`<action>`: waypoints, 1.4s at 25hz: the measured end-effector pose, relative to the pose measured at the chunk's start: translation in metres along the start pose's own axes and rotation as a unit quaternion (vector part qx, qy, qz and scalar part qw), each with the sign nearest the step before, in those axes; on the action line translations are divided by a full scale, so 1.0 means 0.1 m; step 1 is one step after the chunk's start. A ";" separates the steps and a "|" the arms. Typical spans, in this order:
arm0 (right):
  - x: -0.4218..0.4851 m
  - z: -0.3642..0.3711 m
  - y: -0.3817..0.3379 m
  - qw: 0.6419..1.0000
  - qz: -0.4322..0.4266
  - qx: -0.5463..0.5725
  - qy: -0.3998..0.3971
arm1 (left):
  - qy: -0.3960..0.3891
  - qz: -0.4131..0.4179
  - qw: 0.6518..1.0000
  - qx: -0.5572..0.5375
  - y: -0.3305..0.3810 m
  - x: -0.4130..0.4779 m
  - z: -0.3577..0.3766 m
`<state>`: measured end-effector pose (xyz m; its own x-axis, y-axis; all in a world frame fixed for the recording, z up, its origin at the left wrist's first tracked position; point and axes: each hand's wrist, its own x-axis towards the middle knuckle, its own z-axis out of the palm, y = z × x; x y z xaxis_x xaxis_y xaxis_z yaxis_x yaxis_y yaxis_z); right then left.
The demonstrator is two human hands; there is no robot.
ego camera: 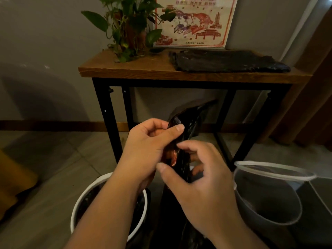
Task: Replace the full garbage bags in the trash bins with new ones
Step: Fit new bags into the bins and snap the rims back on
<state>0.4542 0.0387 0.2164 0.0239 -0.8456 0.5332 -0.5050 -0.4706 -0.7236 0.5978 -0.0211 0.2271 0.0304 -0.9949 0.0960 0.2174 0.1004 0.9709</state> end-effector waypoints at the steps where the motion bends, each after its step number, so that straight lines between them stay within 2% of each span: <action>1: 0.03 -0.01 0.02 1.000 -0.004 0.011 0.010 | 0.000 0.001 1.000 0.007 0.03 -0.02 0.02; 6: 0.11 -0.08 0.10 0.999 0.019 -0.022 -0.017 | -0.019 -0.033 0.999 0.009 0.08 -0.05 0.06; 9: 0.16 -0.14 0.16 0.999 0.035 -0.008 -0.005 | -0.042 -0.049 0.998 -0.015 0.10 -0.01 0.08; 13: 0.23 -0.21 0.26 0.999 0.036 -0.024 0.022 | -0.032 -0.039 0.999 -0.012 0.04 0.04 0.13; 15: 0.23 -0.20 0.31 0.998 0.055 -0.029 0.010 | -0.028 -0.033 0.999 0.008 0.00 0.05 0.14; 19: 0.22 -0.16 0.38 0.988 0.122 0.089 -0.038 | -0.019 -0.029 0.999 0.017 -0.03 0.07 0.11; 22: 0.25 -0.16 0.42 0.970 0.166 0.174 -0.018 | -0.012 -0.016 1.000 -0.007 -0.02 0.09 0.03; 25: 0.26 -0.17 0.45 0.948 0.224 0.224 0.016 | 0.001 0.006 0.996 0.092 -0.01 0.09 -0.01; 29: 0.27 -0.19 0.50 0.930 0.262 0.255 0.045 | 0.036 0.002 0.961 0.274 -0.01 0.07 0.00; 31: 0.27 -0.24 0.53 0.931 0.253 0.259 0.049 | 0.037 0.044 0.922 0.382 -0.01 0.04 -0.02; 33: 0.27 -0.33 0.60 0.940 0.232 0.245 0.045 | 0.012 0.118 0.866 0.487 -0.03 0.01 -0.06; 35: 0.24 -0.45 0.71 0.965 0.187 0.173 0.060 | -0.015 0.140 0.863 0.486 0.03 0.00 -0.10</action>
<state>0.3804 -0.0043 0.1972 -0.2157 -0.9468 0.2388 -0.1408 -0.2119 -0.9671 0.6083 -0.0204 0.2273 -0.0801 -0.9338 0.3487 -0.7149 0.2976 0.6328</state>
